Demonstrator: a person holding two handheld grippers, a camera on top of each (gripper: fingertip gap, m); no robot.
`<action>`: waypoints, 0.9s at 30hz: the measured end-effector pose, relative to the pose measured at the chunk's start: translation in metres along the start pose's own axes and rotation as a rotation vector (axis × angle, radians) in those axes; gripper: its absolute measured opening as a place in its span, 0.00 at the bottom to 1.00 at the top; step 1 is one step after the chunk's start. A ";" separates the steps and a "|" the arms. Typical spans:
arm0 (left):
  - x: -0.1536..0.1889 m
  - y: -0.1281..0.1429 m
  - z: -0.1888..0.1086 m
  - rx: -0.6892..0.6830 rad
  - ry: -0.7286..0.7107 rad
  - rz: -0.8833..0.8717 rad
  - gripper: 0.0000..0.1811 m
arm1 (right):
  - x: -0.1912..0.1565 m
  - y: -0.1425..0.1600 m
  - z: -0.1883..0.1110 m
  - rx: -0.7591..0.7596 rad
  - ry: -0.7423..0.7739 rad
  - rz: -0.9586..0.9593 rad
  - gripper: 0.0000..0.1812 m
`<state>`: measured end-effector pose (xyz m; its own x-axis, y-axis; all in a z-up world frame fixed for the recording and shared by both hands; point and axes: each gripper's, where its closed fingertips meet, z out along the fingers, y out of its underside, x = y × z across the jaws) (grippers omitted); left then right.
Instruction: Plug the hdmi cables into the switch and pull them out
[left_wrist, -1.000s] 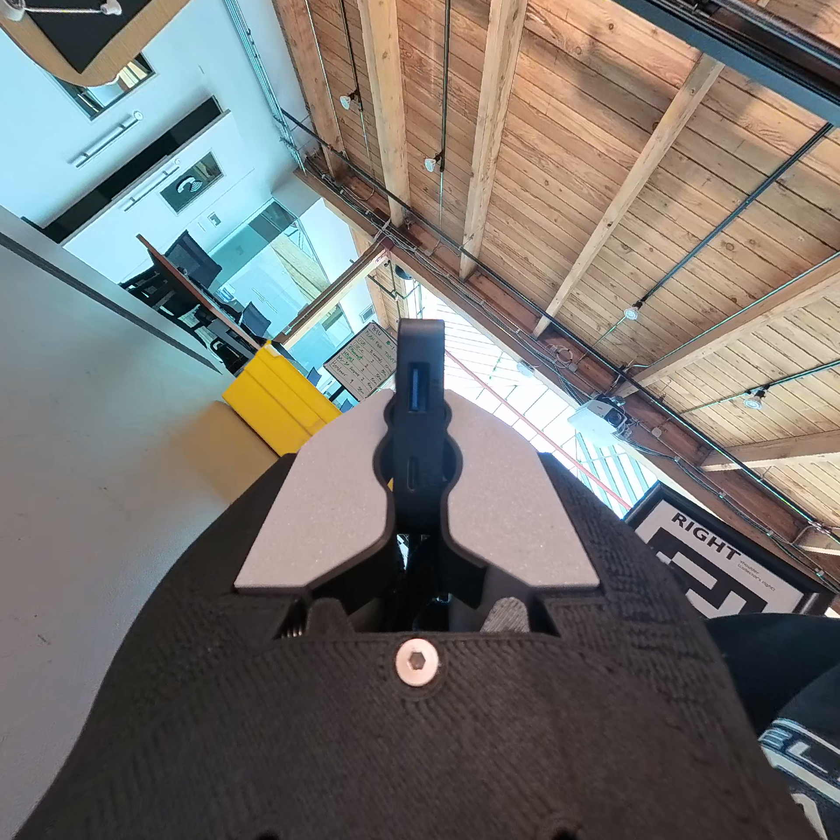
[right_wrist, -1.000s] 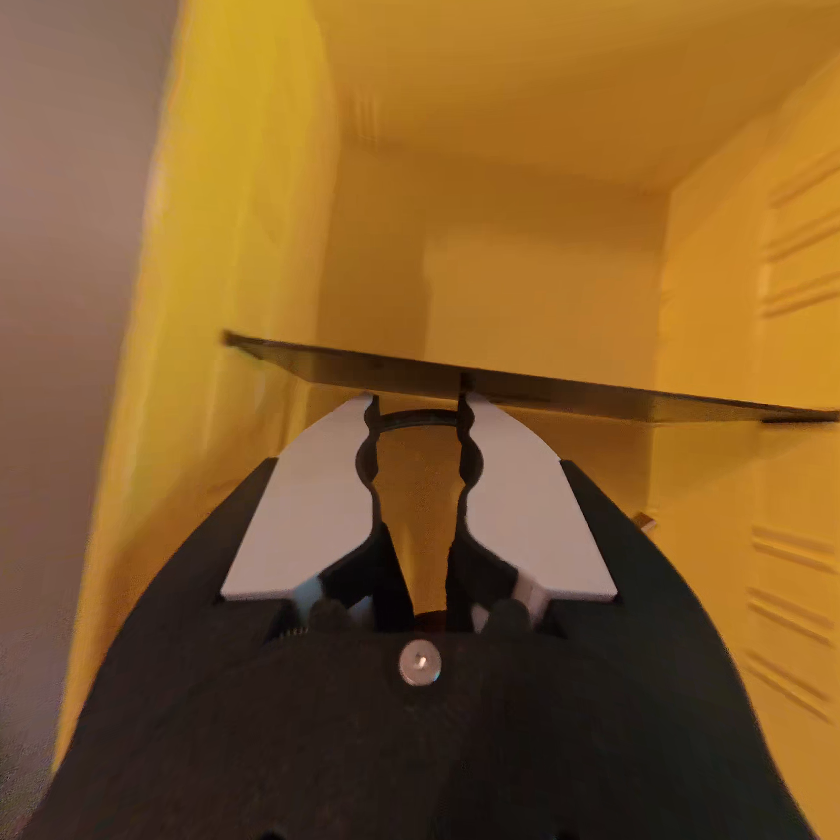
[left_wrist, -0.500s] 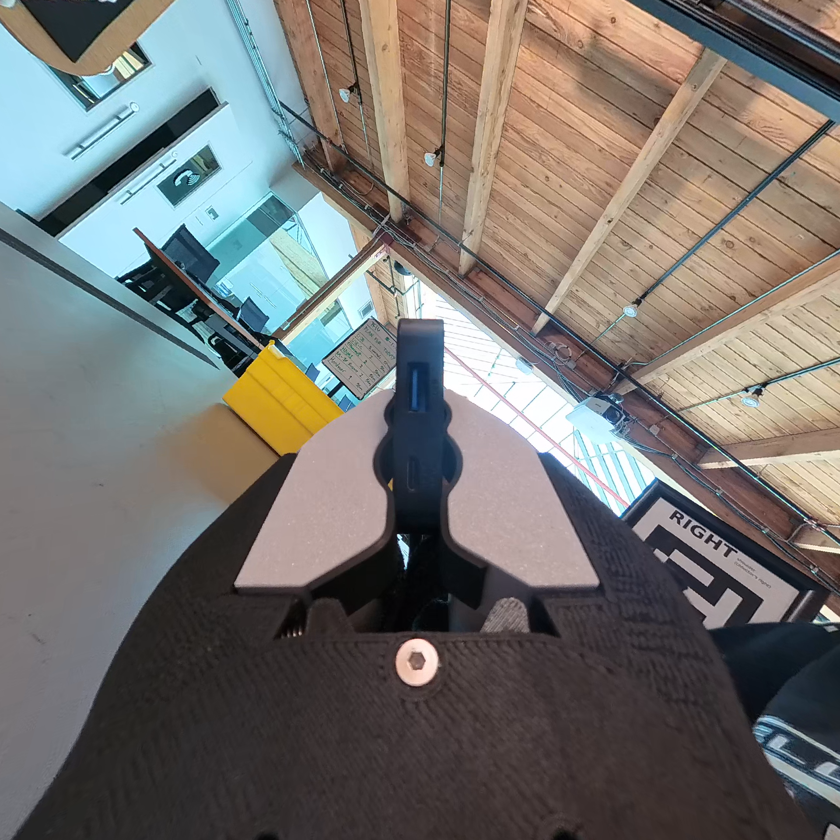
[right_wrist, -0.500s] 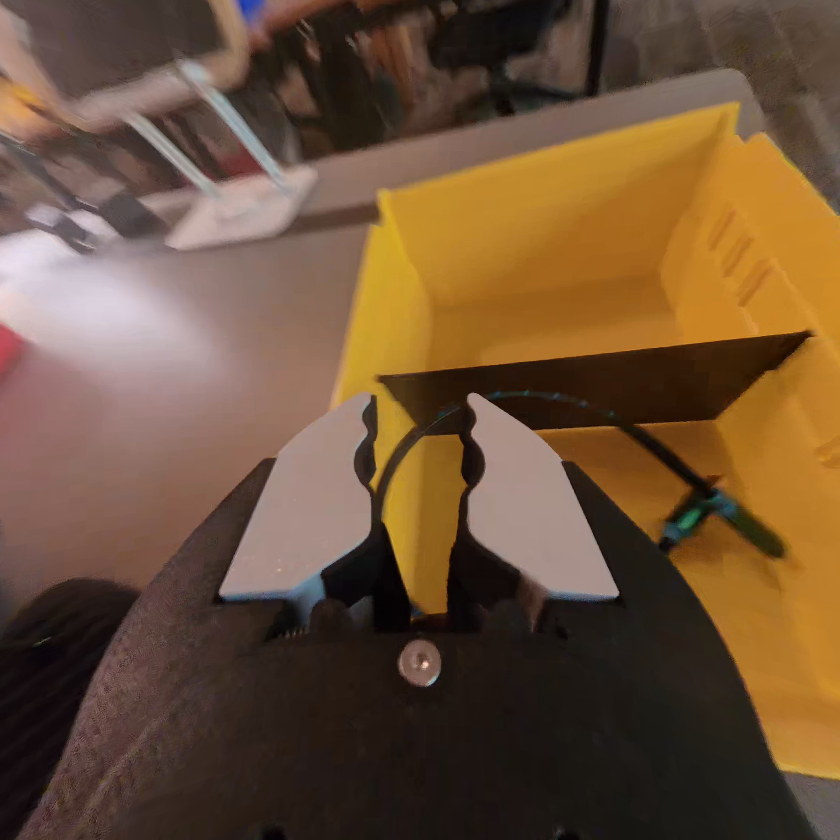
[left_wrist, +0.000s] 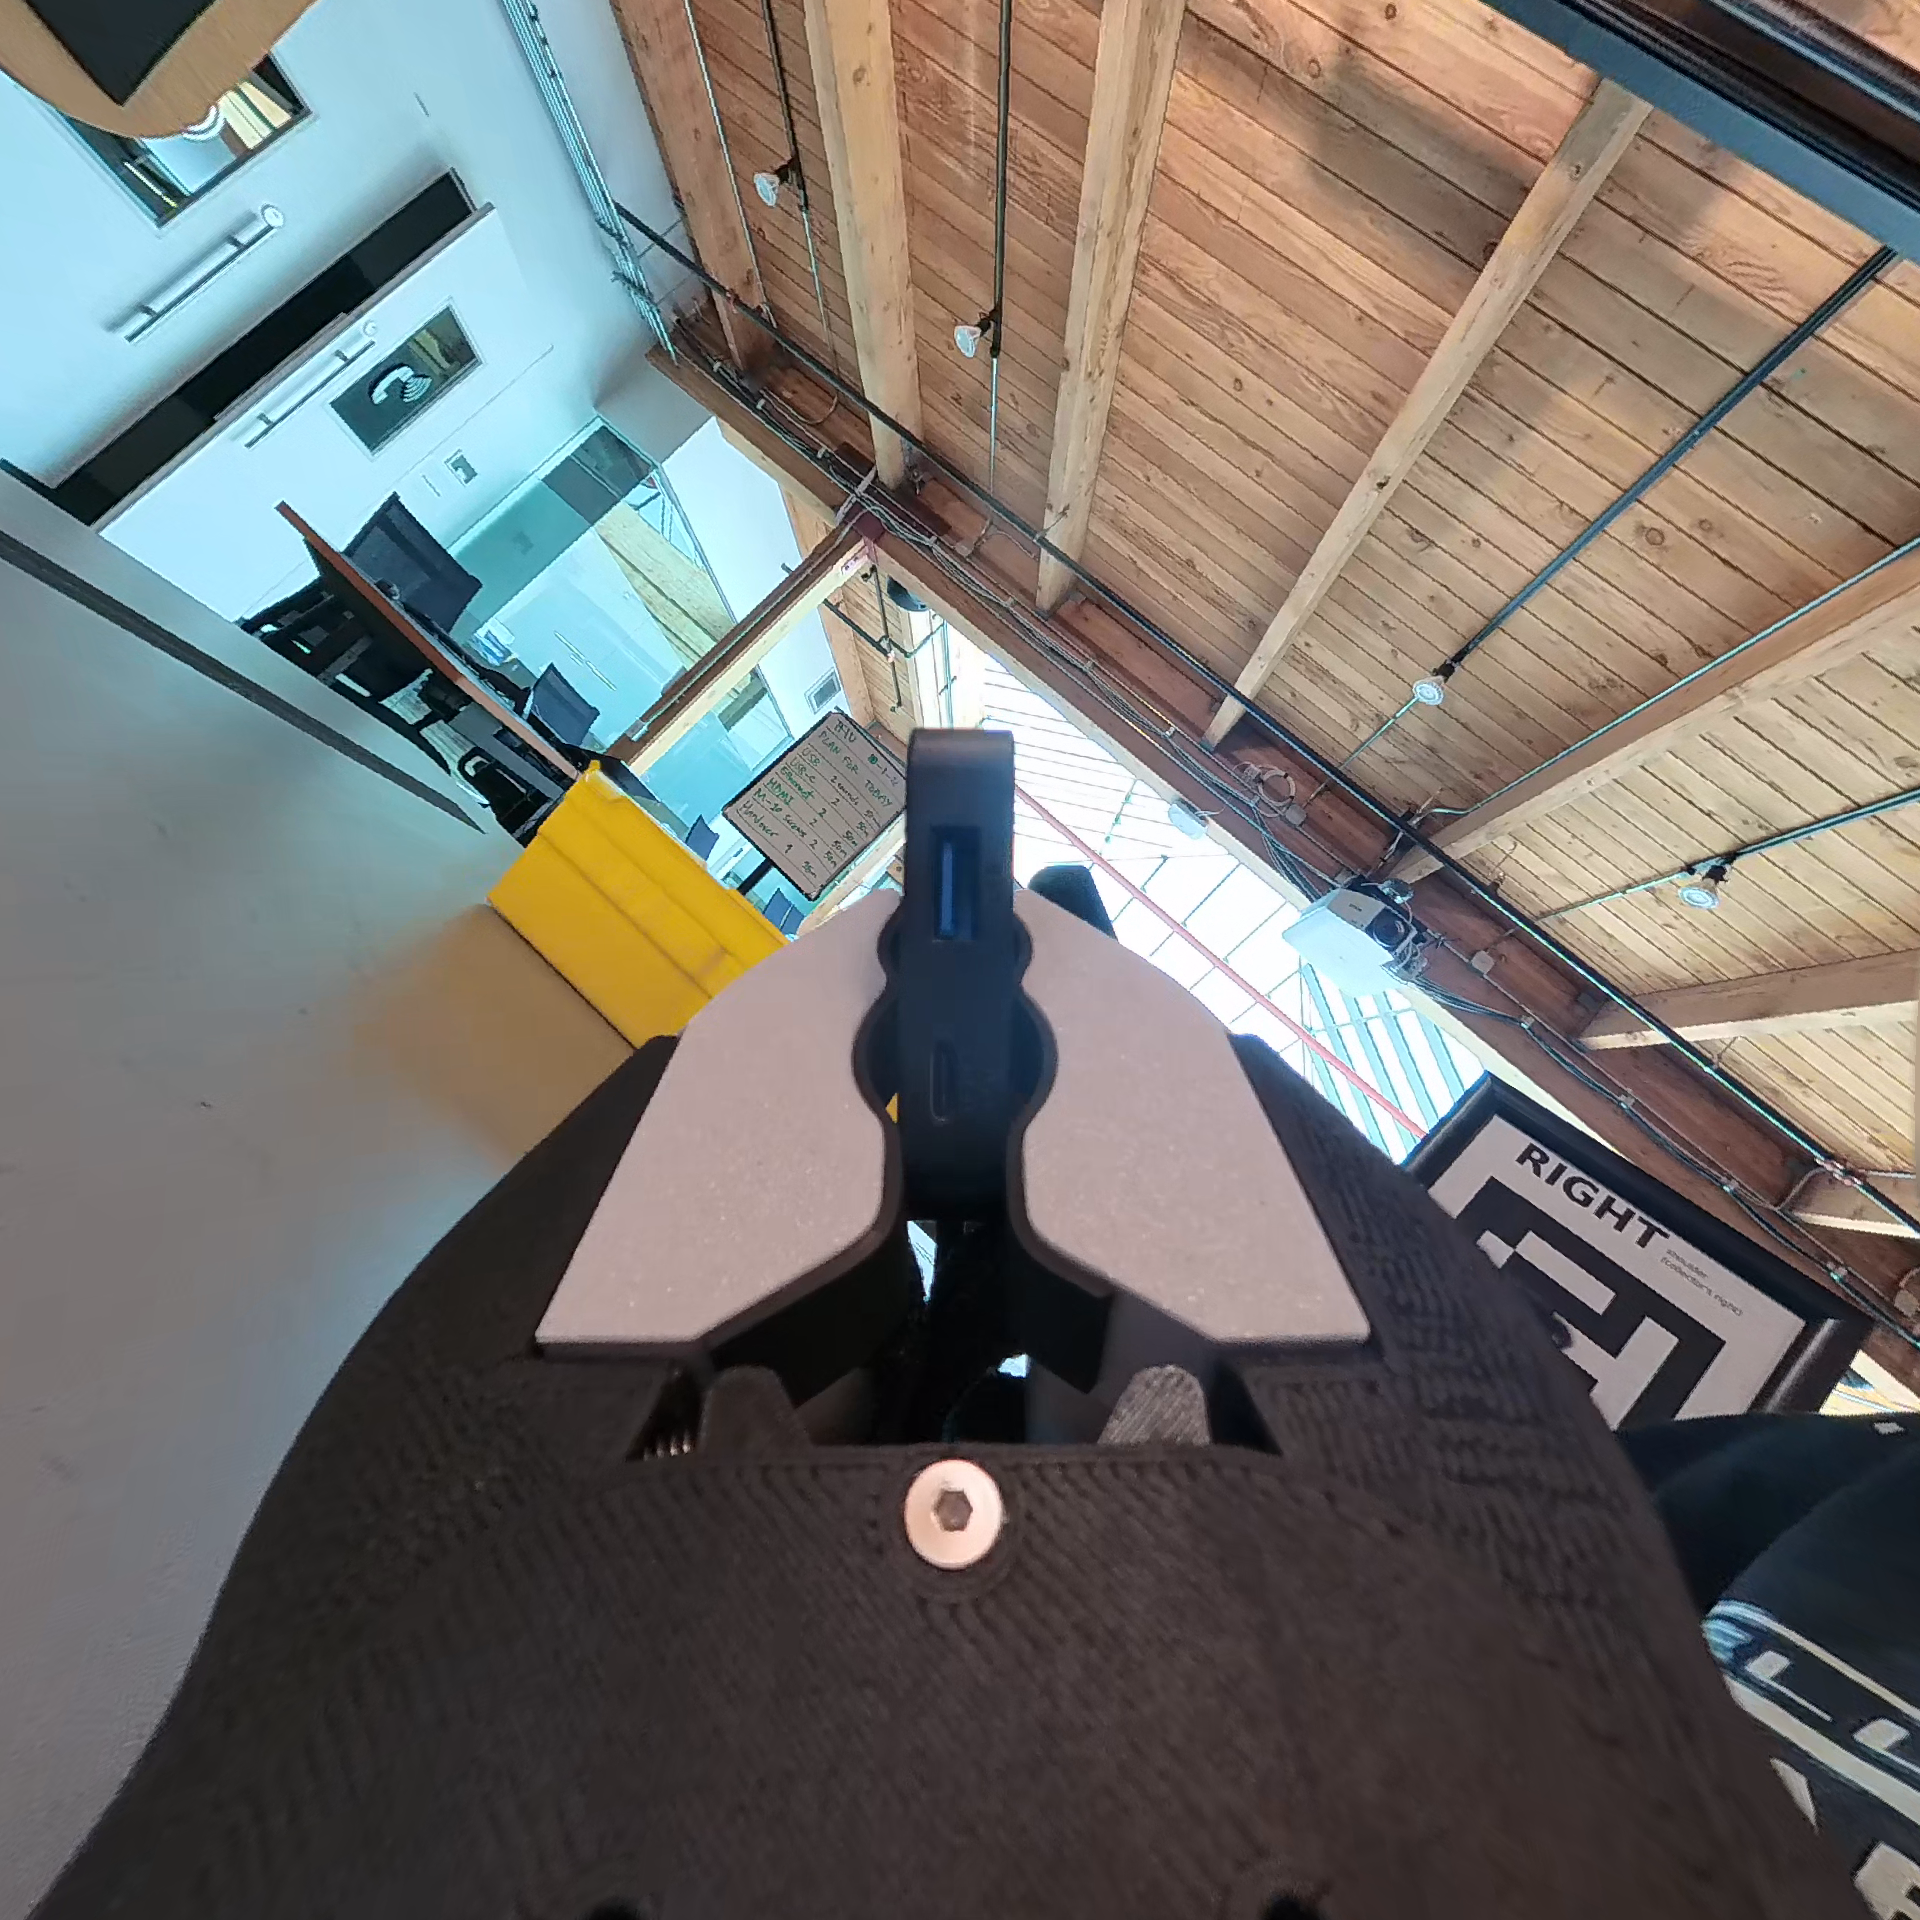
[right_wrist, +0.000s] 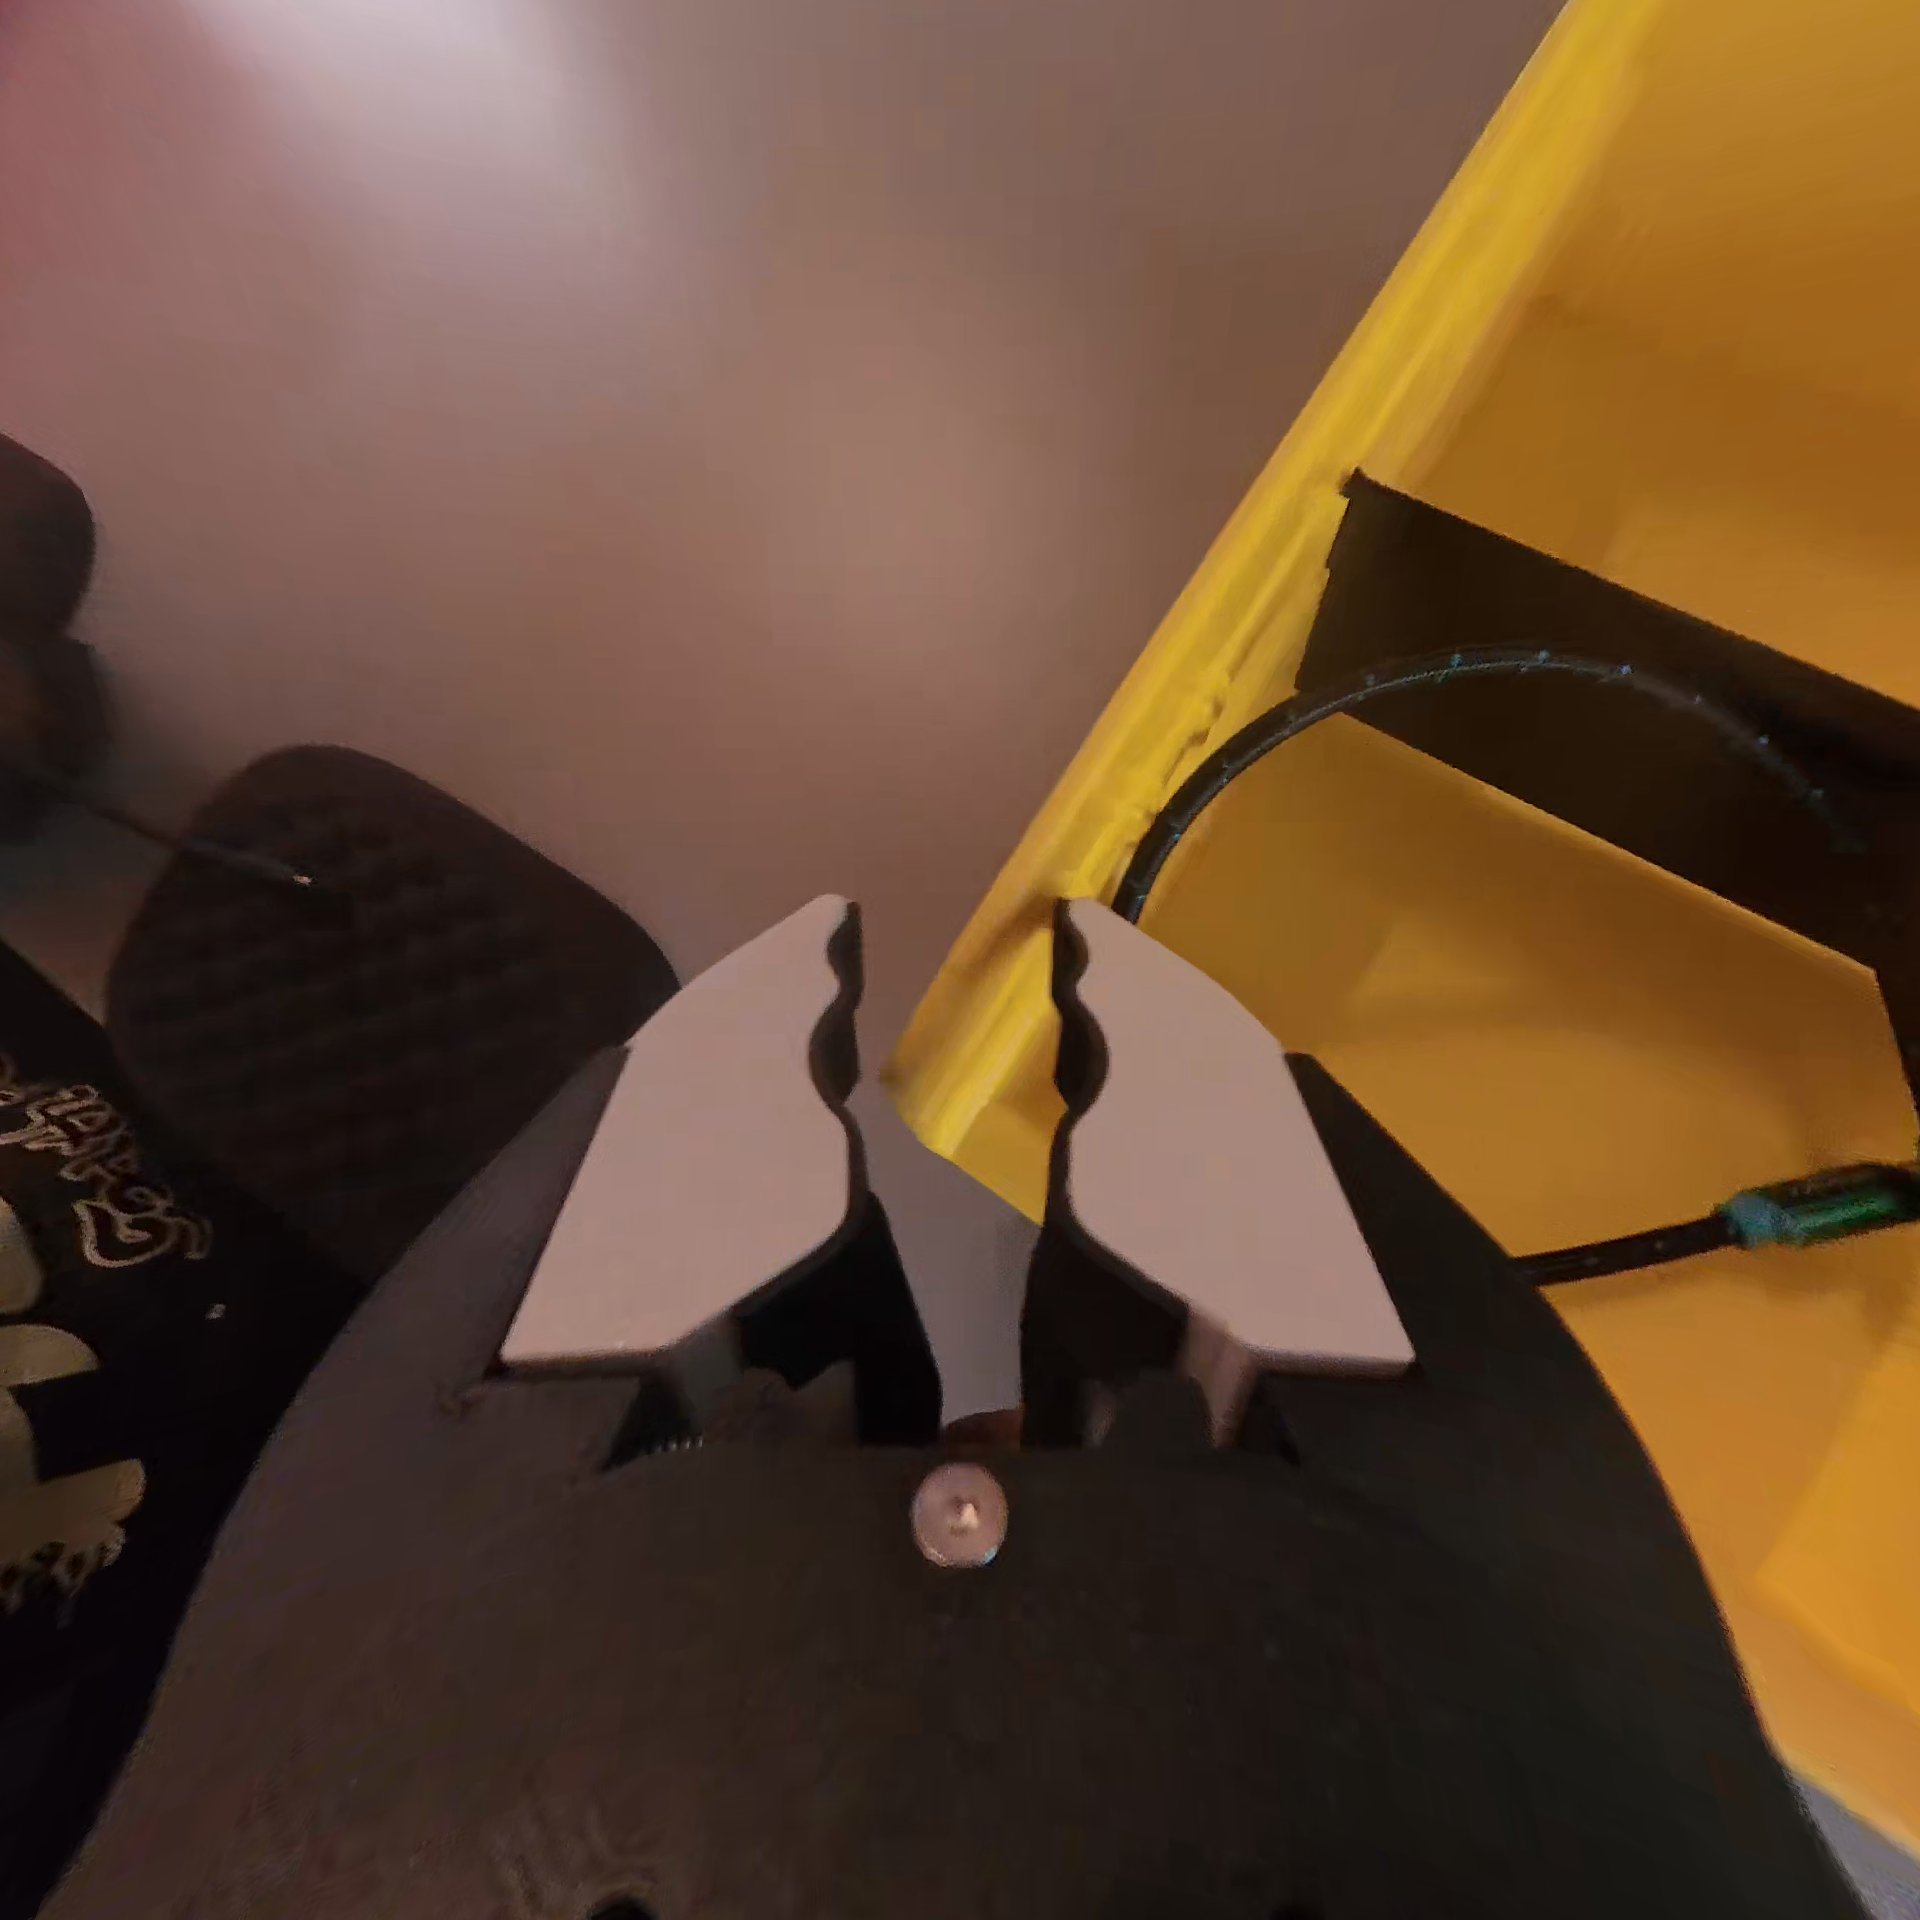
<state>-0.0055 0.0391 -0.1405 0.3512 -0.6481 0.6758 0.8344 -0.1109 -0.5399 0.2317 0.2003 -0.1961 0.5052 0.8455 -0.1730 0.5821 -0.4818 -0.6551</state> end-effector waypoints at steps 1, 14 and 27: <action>0.001 0.001 0.000 -0.002 0.002 0.001 0.08 | -0.004 -0.001 0.003 -0.004 -0.019 0.007 0.16; 0.023 0.007 0.000 -0.040 0.134 0.011 0.08 | -0.055 -0.042 -0.014 0.154 -0.051 -0.175 0.31; 0.059 0.023 0.000 -0.114 0.311 0.081 0.07 | -0.288 -0.065 0.012 0.202 -0.887 -0.465 0.20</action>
<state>0.0342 -0.0023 -0.1129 0.2537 -0.8550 0.4524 0.7498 -0.1217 -0.6504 0.0405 -0.0092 -0.1119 -0.4447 0.8444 -0.2988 0.4407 -0.0842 -0.8937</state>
